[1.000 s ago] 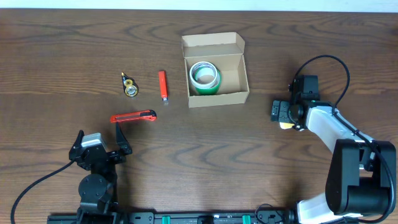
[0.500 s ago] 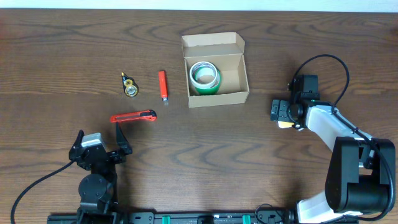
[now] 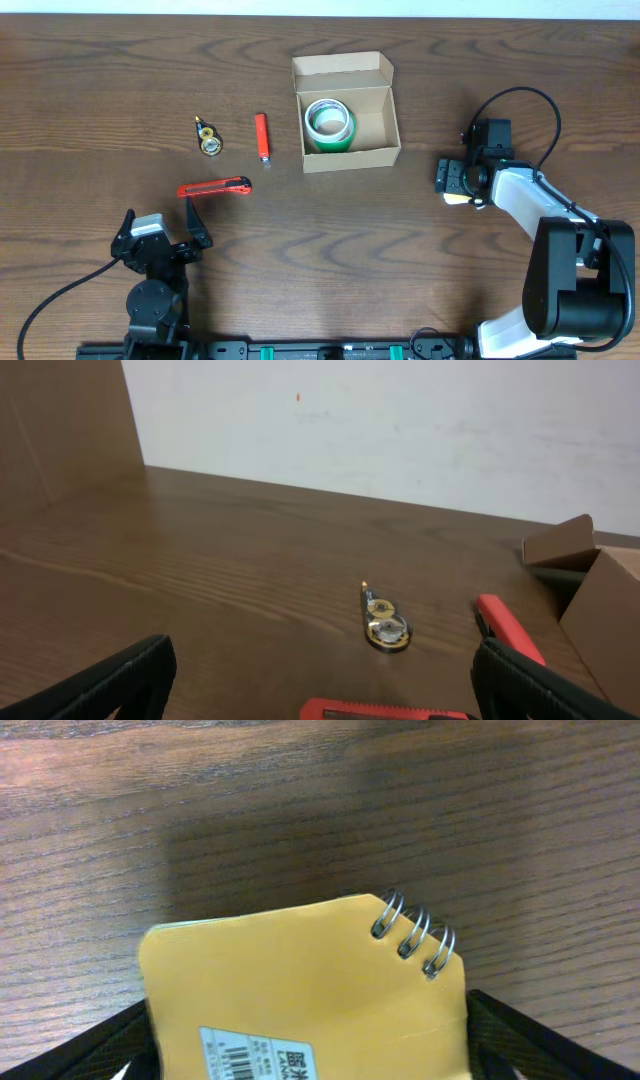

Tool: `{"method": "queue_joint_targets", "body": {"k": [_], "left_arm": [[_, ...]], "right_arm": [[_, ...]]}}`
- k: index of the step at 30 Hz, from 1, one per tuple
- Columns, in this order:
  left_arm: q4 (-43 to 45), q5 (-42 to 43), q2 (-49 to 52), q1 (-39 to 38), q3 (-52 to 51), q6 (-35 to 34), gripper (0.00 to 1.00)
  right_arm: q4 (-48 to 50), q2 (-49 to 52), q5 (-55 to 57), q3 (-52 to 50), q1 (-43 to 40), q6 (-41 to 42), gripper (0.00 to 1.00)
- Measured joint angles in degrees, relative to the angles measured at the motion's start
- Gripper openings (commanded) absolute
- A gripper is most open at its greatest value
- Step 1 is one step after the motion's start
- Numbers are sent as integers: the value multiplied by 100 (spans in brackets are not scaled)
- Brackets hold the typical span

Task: Pack container
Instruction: 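Lift the yellow notepad with the right gripper, then carry the notepad with the right gripper into the box and release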

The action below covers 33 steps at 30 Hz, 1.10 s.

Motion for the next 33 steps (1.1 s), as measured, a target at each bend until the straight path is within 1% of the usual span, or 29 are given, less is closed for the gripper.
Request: {"method": "queue_joint_targets", "body": {"k": [7,12,16,20,28,33], "left_arm": [[2,0,0,0,0,0,95],[0,0,0,0,0,0,95],[2,0,0,0,0,0,95],[2,0,0,0,0,0,95],[2,0,0,0,0,0,96],[2,0,0,0,0,0,95]], "right_arm": [[2,2,-37,15,0,31,79],[-168,72,-61,157,0,33,77],[-551,214,-94,463,0,31,76],[-1023,275,-149,907,0,31,76],[-1897,275,-422,2157,0,31,75],[-2114,278,-804,2962,105,31,74]]}}
